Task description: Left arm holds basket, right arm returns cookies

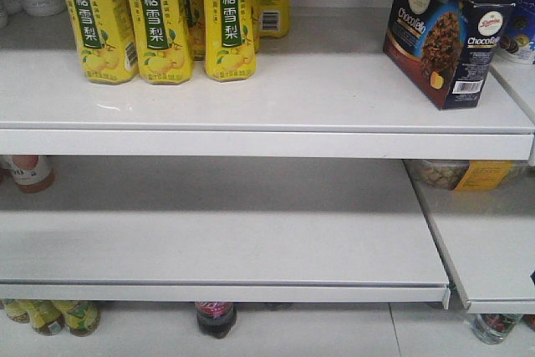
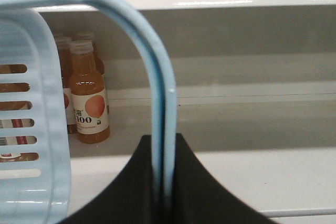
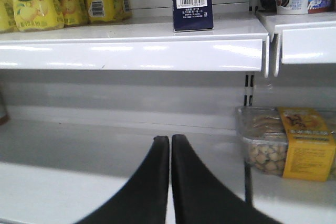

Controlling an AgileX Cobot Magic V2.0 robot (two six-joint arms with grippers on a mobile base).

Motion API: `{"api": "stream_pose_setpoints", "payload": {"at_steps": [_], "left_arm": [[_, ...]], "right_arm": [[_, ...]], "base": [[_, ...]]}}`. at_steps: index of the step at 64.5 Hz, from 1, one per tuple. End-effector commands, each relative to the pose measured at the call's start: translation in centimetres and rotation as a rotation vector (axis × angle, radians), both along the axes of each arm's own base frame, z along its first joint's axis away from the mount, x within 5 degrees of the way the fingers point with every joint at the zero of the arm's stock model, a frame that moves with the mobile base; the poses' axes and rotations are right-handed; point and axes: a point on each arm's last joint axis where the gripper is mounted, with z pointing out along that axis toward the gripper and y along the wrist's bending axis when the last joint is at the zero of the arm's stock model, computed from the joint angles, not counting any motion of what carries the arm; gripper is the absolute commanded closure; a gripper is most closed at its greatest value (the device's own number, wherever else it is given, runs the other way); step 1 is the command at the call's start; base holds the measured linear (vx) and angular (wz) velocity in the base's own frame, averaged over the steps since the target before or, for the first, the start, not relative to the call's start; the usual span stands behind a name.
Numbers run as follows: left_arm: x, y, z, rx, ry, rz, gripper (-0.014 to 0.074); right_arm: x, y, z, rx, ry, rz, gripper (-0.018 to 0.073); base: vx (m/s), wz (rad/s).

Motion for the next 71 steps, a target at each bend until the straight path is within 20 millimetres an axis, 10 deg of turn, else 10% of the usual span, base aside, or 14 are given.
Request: {"api": "stream_pose_setpoints", "payload": {"at_steps": [1,71], "left_arm": [[-0.3,0.0,2.1,0.026,-0.148,0.006,0.0603],[-0.3,0.0,2.1,0.026,-0.147,0.006,0.0603]], "right_arm": [[0.1,-0.4,1.0,-0.090,-0.047,-0.041,0.0567],[-0.9,-2.2,-3.1,-0.002,-0.019,-0.307,0.0567]], "base": [[0.00,0.00],[0.00,0.00]]}}
